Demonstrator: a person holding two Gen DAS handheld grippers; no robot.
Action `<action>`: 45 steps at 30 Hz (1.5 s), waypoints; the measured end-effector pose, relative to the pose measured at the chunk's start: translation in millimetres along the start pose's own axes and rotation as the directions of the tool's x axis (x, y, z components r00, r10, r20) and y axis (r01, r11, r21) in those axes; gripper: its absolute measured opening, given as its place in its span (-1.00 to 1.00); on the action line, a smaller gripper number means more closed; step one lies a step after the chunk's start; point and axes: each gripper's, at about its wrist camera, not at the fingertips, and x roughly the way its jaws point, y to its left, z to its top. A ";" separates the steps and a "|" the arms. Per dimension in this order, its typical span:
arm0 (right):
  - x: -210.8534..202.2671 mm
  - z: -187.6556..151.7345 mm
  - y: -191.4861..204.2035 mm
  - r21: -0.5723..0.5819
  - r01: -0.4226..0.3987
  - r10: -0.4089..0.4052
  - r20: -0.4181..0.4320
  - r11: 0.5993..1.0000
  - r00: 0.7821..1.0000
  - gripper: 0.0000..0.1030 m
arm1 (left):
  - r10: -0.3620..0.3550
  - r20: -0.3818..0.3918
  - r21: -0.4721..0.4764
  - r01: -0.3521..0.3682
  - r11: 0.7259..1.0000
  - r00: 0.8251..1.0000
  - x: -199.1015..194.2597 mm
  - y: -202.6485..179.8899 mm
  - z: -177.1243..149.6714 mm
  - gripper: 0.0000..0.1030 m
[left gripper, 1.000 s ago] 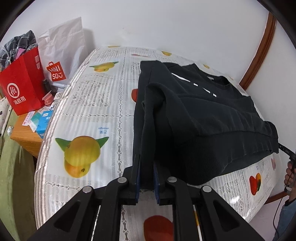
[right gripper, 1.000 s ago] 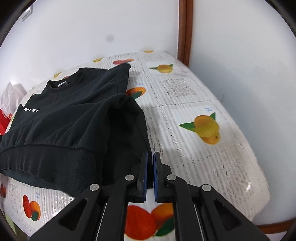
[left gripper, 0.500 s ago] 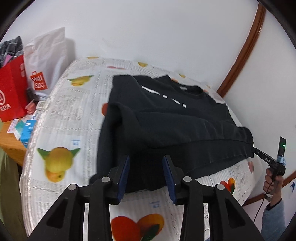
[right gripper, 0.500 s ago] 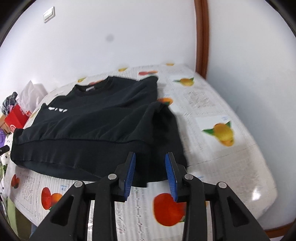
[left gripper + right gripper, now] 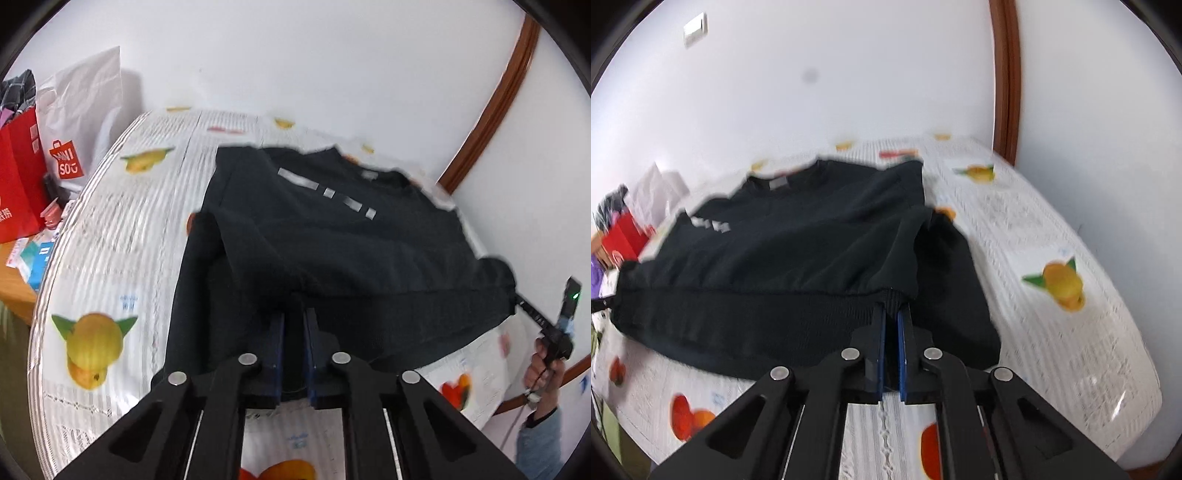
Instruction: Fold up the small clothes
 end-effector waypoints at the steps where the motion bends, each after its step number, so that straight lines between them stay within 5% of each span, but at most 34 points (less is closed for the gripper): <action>1: -3.8 5.2 -2.0 0.023 -0.019 0.018 0.017 1.000 1.000 -0.91 | -0.021 0.016 -0.009 0.021 1.000 1.000 -4.7 -0.4 5.4 -0.85; 7: -9.0 44.0 3.0 0.058 -0.039 0.034 0.082 0.998 0.996 -0.91 | -0.028 0.105 0.024 0.026 0.999 0.994 -17.8 -12.2 38.4 -0.86; 15: 18.9 88.6 6.4 0.098 -0.058 0.048 0.106 0.993 0.993 -0.91 | -0.001 0.114 0.020 -0.001 1.000 0.993 10.9 -9.7 78.6 -0.86; 34: 144.4 122.8 -7.1 0.175 -0.018 0.034 -0.085 0.984 0.996 -0.82 | 0.028 -0.004 -0.015 -0.028 1.000 1.000 93.2 22.1 115.5 -0.78; 45: 93.0 127.8 3.1 0.105 -0.040 0.043 -0.033 0.994 0.999 -0.75 | -0.048 0.062 0.039 0.045 0.998 0.997 55.1 16.2 104.8 -0.30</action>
